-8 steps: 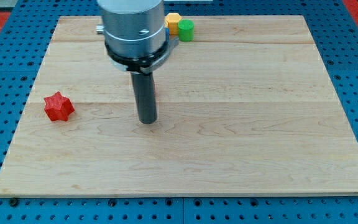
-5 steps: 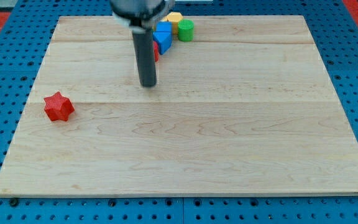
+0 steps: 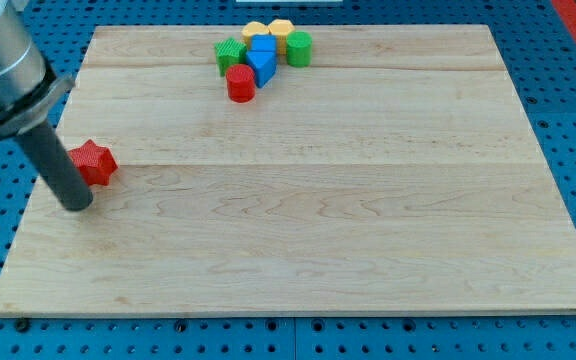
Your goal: Move the red star into the group of blocks
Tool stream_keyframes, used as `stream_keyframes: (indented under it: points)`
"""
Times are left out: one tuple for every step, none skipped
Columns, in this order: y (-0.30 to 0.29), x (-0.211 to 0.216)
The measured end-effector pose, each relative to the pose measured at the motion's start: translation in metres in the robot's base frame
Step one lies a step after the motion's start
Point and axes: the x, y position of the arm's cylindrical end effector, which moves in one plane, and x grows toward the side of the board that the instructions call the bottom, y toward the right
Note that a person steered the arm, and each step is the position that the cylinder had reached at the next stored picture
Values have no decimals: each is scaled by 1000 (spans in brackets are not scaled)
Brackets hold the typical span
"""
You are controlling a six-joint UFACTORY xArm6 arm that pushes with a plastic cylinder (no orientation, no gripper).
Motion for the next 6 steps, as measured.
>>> stream_keyframes:
  points:
    - [46,-76]
    - [79,-108]
    - [80,-9]
    - [-4,-15]
    - [25,-68]
    - [87,-119]
